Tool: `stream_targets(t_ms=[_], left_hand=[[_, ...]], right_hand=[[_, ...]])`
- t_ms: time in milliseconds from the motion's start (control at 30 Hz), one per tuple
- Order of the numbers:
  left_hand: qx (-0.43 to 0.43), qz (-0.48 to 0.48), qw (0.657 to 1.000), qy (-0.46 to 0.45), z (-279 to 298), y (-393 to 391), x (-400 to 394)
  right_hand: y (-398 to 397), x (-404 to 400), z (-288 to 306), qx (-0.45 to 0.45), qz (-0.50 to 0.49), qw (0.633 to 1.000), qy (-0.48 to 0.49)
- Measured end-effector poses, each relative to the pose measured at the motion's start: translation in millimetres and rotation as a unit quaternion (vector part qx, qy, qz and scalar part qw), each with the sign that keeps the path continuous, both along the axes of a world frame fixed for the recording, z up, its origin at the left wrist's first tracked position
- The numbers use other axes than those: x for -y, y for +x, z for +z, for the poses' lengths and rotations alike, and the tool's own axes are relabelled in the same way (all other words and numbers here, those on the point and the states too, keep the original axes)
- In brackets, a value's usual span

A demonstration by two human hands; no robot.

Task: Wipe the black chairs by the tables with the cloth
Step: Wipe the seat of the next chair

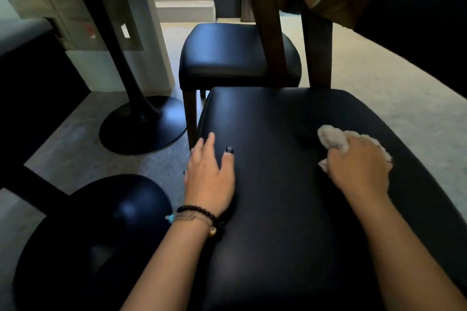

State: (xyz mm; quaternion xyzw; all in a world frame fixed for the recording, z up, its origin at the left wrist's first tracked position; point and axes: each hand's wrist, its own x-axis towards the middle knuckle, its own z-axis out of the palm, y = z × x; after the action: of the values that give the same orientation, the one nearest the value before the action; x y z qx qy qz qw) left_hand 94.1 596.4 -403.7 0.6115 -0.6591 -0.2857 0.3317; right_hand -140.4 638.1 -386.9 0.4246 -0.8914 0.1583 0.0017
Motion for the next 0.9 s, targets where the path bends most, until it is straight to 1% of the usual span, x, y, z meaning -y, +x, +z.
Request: stream_targets(t_ms=[67, 100, 133, 167, 233, 267, 333, 400, 433, 467, 500, 567, 600, 633, 667, 700, 767, 833, 867, 900], left_hand=[[0.094, 0.002, 0.995, 0.016, 1.5, -11.8, 6.1], [0.128, 0.004, 0.992, 0.022, -0.2, -14.2, 8.0], [0.139, 0.005, 0.99, 0.022, -2.3, -14.9, 8.9], [0.129, 0.006, 0.991, 0.016, -4.0, -13.5, 8.8], [0.076, 0.013, 0.997, 0.003, -5.7, -9.2, 8.9], [0.054, 0.019, 0.998, 0.002, -6.5, -7.4, 9.3], [0.045, 0.021, 0.999, 0.0, -7.1, -5.5, 9.1], [0.047, 0.014, 0.999, -0.001, -6.6, -5.0, 6.9], [0.042, 0.013, 0.999, -0.001, -6.0, -4.6, 6.0], [0.034, 0.013, 0.999, -0.002, -5.5, -3.9, 5.5], [0.024, 0.016, 1.0, -0.003, -5.1, -3.0, 4.9], [-0.011, 0.028, 1.0, -0.006, -4.3, -1.1, 3.9], [-0.034, 0.036, 0.999, -0.007, -3.9, -0.4, 3.7], [-0.055, 0.045, 0.997, -0.008, -3.6, -0.1, 3.5], [-0.074, 0.056, 0.996, -0.01, -3.7, 0.2, 3.6], [-0.091, 0.064, 0.994, -0.014, -4.5, 0.8, 3.6], [-0.12, 0.074, 0.99, -0.021, -7.0, 1.8, 4.1], [-0.16, 0.087, 0.983, -0.018, -8.5, 2.7, 5.9], [-0.19, 0.099, 0.977, -0.012, -8.4, 3.6, 6.8], [-0.226, 0.112, 0.968, -0.007, -7.0, 4.5, 7.1]], right_hand=[[-2.1, 12.9, -5.7, 0.014, -0.046, 0.999, 0.002], [3.5, 19.4, -4.8, 0.019, -0.048, 0.999, 0.0], [10.3, 23.8, -3.3, 0.02, -0.027, 0.999, -0.007], [19.9, 25.0, -0.1, 0.021, 0.011, 1.0, -0.017], [41.8, 15.2, 2.4, -0.001, 0.106, 0.993, -0.057], [54.0, 3.8, -3.1, -0.015, 0.147, 0.985, -0.088], [73.2, -22.7, -15.4, -0.01, 0.216, 0.966, -0.14], [64.5, -26.8, -17.5, 0.031, 0.251, 0.953, -0.166], [52.0, -18.5, -15.9, 0.067, 0.254, 0.953, -0.153], [38.5, -7.4, -14.0, 0.082, 0.239, 0.959, -0.128], [26.9, 6.1, -9.7, 0.08, 0.206, 0.97, -0.102], [16.3, 32.9, -1.2, 0.069, 0.078, 0.993, -0.054], [19.9, 43.4, 0.2, 0.055, 0.023, 0.998, -0.033], [27.8, 49.9, -0.2, 0.044, 0.009, 0.999, -0.018], [40.6, 51.0, -2.0, 0.039, 0.028, 0.999, -0.016], [56.0, 47.5, -4.8, 0.04, 0.076, 0.996, -0.034], [85.8, 27.8, -12.7, 0.037, 0.209, 0.973, -0.092], [101.9, 7.2, -13.3, 0.063, 0.302, 0.948, -0.083], [101.6, 4.0, -10.1, 0.093, 0.318, 0.942, -0.061], [97.4, 4.3, -5.1, 0.16, 0.317, 0.934, -0.036]])
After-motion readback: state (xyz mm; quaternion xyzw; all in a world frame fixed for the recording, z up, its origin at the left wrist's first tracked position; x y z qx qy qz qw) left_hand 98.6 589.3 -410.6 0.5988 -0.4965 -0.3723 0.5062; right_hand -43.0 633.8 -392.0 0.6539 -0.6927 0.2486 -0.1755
